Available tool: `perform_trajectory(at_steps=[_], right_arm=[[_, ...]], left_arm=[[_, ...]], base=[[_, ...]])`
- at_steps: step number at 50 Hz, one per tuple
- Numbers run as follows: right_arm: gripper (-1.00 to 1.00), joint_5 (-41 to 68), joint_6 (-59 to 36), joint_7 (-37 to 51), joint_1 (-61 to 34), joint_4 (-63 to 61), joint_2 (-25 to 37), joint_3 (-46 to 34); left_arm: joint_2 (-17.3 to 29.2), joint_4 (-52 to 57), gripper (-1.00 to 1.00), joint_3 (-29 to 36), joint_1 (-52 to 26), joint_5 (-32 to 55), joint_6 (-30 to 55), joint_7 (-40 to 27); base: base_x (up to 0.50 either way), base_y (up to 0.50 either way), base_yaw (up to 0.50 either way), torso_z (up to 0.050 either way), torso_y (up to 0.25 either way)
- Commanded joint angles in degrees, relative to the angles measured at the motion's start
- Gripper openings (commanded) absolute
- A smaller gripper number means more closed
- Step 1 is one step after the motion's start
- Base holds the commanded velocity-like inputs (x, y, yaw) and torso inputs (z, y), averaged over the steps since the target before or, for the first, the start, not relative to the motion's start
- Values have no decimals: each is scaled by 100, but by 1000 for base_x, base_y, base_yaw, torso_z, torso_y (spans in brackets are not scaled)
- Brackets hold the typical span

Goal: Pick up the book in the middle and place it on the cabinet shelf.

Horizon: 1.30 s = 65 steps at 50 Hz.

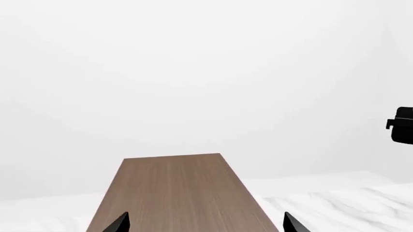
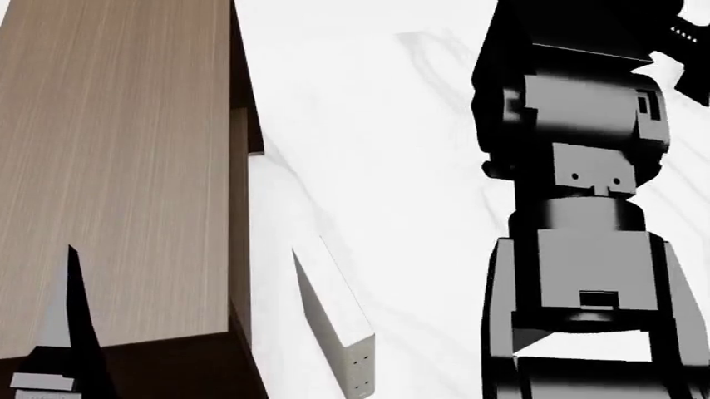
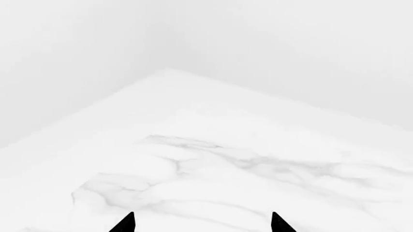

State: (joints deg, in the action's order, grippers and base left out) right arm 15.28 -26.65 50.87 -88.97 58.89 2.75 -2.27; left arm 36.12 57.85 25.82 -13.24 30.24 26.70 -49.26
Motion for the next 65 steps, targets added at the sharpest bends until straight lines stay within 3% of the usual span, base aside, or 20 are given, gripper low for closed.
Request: perform_trajectory(at_steps=[1,12,26,36,65], right_arm=[[100,233,-27,1039,151,-178,3,426],[100,372,-232,1523,62,488,-26,625],[100,538,291,1443,-154,1478,-15,809],[100,493,-22,1384,-225,1597,-3,943],[100,-263,-434,1365,14,1604,-68,2568]], left_arm=[[56,-7,100,20,-25,46,-45,-54],[103,-2,100,62,-42,58,-98,-107],[216,11,100,5,-31,111,-170,-225],[253,-9,100,17,-54,149,-209,-263],[360,-37,100,116,-124,208,-265,-374]], base=[[0,0,0,0,0],[0,0,0,0,0],[0,0,0,0,0],[0,0,0,0,0],[0,0,0,0,0]])
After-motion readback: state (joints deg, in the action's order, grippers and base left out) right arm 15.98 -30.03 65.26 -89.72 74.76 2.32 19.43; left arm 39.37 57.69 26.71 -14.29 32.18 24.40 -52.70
